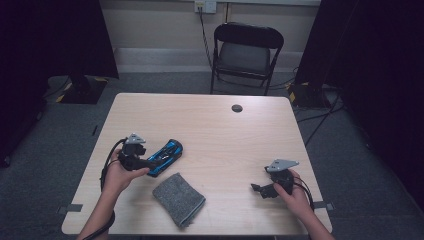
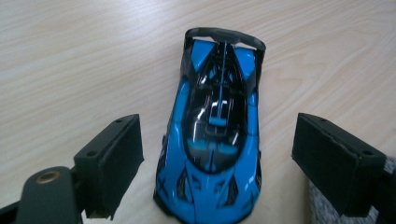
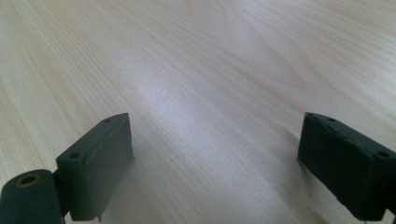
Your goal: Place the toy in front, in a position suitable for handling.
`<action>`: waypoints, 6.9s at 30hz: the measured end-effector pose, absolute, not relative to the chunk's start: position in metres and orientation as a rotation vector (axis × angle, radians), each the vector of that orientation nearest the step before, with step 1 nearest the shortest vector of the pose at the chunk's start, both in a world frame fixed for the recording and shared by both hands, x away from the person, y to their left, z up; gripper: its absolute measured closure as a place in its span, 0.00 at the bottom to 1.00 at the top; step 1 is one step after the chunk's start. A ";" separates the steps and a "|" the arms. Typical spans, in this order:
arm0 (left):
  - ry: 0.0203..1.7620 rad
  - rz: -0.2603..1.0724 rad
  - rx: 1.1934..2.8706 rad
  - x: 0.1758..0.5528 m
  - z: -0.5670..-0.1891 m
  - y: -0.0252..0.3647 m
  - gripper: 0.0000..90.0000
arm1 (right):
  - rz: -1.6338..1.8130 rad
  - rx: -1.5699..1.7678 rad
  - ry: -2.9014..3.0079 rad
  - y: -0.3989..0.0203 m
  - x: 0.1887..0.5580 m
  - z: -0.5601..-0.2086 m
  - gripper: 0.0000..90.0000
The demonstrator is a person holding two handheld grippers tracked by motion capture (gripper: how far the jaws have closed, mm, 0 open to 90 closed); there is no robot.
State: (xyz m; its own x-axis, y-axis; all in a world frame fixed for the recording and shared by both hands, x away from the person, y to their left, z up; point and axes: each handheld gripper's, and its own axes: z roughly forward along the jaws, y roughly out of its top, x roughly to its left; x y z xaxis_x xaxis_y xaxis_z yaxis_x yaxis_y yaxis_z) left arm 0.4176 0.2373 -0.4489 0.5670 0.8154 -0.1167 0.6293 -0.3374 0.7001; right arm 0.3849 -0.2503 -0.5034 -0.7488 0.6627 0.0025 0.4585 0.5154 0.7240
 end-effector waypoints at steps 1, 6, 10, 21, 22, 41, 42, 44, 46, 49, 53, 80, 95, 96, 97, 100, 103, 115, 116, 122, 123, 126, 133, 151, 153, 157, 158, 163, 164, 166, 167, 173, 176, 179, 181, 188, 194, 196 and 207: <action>1.154 0.325 2.078 0.422 -0.450 0.234 0.18 | 1.066 0.943 2.486 -0.250 0.385 -0.503 0.10; 1.148 0.307 2.098 0.436 -0.456 0.224 0.18 | 1.066 0.943 2.486 -0.250 0.385 -0.503 0.10; 1.146 0.292 2.121 0.445 -0.462 0.218 0.18 | 1.066 0.943 2.486 -0.250 0.385 -0.503 0.10; 1.132 0.275 2.151 0.462 -0.471 0.197 0.18 | 1.069 0.934 2.493 -0.250 0.386 -0.503 0.10; 1.128 0.272 2.155 0.465 -0.472 0.194 0.18 | 1.069 0.933 2.493 -0.250 0.386 -0.503 0.10; 1.150 0.278 2.216 0.483 -0.486 0.176 0.18 | 1.071 0.927 2.497 -0.251 0.386 -0.503 0.10; 1.150 0.278 2.216 0.483 -0.486 0.176 0.18 | 1.071 0.927 2.497 -0.251 0.386 -0.503 0.10; 1.156 0.281 2.230 0.485 -0.487 0.177 0.18 | 1.071 0.927 2.497 -0.251 0.386 -0.503 0.10; 1.151 0.283 2.229 0.486 -0.488 0.176 0.18 | 1.071 0.928 2.497 -0.251 0.386 -0.503 0.10; 1.147 0.286 2.232 0.487 -0.488 0.176 0.18 | 1.071 0.928 2.497 -0.251 0.386 -0.503 0.10; 1.136 0.303 2.244 0.486 -0.489 0.175 0.18 | 1.071 0.927 2.497 -0.251 0.386 -0.503 0.10; 1.092 0.367 2.285 0.482 -0.484 0.172 0.28 | 1.073 0.922 2.500 -0.251 0.386 -0.503 0.10; 1.093 0.367 2.258 0.478 -0.468 0.182 0.28 | 1.073 0.922 2.501 -0.251 0.386 -0.503 0.10; 1.093 0.372 2.259 0.477 -0.467 0.183 0.28 | 1.073 0.922 2.501 -0.251 0.387 -0.503 0.10; 1.093 0.368 2.260 0.477 -0.464 0.184 0.28 | 1.073 0.922 2.501 -0.251 0.386 -0.503 0.10; 1.087 0.372 2.260 0.476 -0.461 0.186 0.28 | 1.073 0.922 2.501 -0.251 0.386 -0.503 0.10; 1.088 0.363 2.247 0.476 -0.455 0.189 0.28 | 1.073 0.922 2.501 -0.251 0.387 -0.503 0.10; 1.067 0.363 2.206 0.476 -0.433 0.189 0.28 | 1.073 0.922 2.501 -0.251 0.386 -0.503 0.10; 1.063 0.363 2.203 0.477 -0.432 0.187 0.28 | 1.073 0.922 2.501 -0.251 0.386 -0.503 0.10; 1.034 0.357 2.212 0.482 -0.426 0.173 0.28 | 1.073 0.921 2.501 -0.251 0.387 -0.503 0.10; 1.018 0.354 2.226 0.484 -0.425 0.167 0.28 | 1.073 0.922 2.501 -0.251 0.386 -0.503 0.10; 1.008 0.344 2.231 0.486 -0.424 0.160 0.28 | 1.073 0.922 2.501 -0.251 0.386 -0.503 0.10; 0.972 0.329 2.246 0.492 -0.426 0.136 0.28 | 1.073 0.922 2.501 -0.251 0.387 -0.503 0.10; 0.958 0.297 2.292 0.513 -0.448 0.084 0.28 | 1.074 0.922 2.501 -0.251 0.387 -0.503 0.10; 0.955 0.287 2.305 0.515 -0.453 0.076 0.28 | 1.073 0.921 2.501 -0.251 0.387 -0.503 0.10; 0.943 0.272 2.316 0.515 -0.458 0.068 0.28 | 1.074 0.919 2.502 -0.251 0.387 -0.503 0.10; 0.938 0.267 2.324 0.516 -0.460 0.065 0.28 | 1.074 0.917 2.503 -0.251 0.387 -0.503 0.10; 0.925 0.272 2.345 0.517 -0.467 0.055 0.28 | 1.075 0.917 2.504 -0.251 0.387 -0.503 0.10; 0.928 0.273 2.343 0.517 -0.467 0.054 0.28 | 1.075 0.916 2.504 -0.251 0.387 -0.503 0.10; 0.933 0.275 2.343 0.518 -0.469 0.052 0.28 | 1.075 0.916 2.504 -0.251 0.387 -0.503 0.10; 0.927 0.280 2.354 0.519 -0.469 0.051 0.28 | 1.075 0.916 2.504 -0.251 0.387 -0.503 0.10; 0.936 0.276 2.356 0.519 -0.476 0.047 0.28 | 1.075 0.916 2.504 -0.251 0.387 -0.503 0.10; 0.952 0.266 2.340 0.520 -0.479 0.047 0.28 | 1.075 0.916 2.504 -0.251 0.387 -0.503 0.10; 0.958 0.275 2.338 0.521 -0.479 0.046 0.28 | 1.075 0.916 2.504 -0.251 0.387 -0.503 0.10; 0.952 0.285 2.340 0.521 -0.480 0.045 0.28 | 1.075 0.915 2.504 -0.251 0.387 -0.503 0.10; 0.976 0.304 2.332 0.521 -0.486 0.043 0.28 | 1.075 0.915 2.504 -0.251 0.387 -0.503 0.10; 0.974 0.306 2.324 0.521 -0.486 0.044 0.28 | 1.075 0.915 2.504 -0.251 0.387 -0.503 0.10; 0.977 0.306 2.323 0.521 -0.486 0.044 0.28 | 1.075 0.915 2.505 -0.251 0.387 -0.503 0.10; 0.996 0.291 2.316 0.521 -0.486 0.045 0.27 | 1.075 0.915 2.505 -0.251 0.387 -0.503 0.10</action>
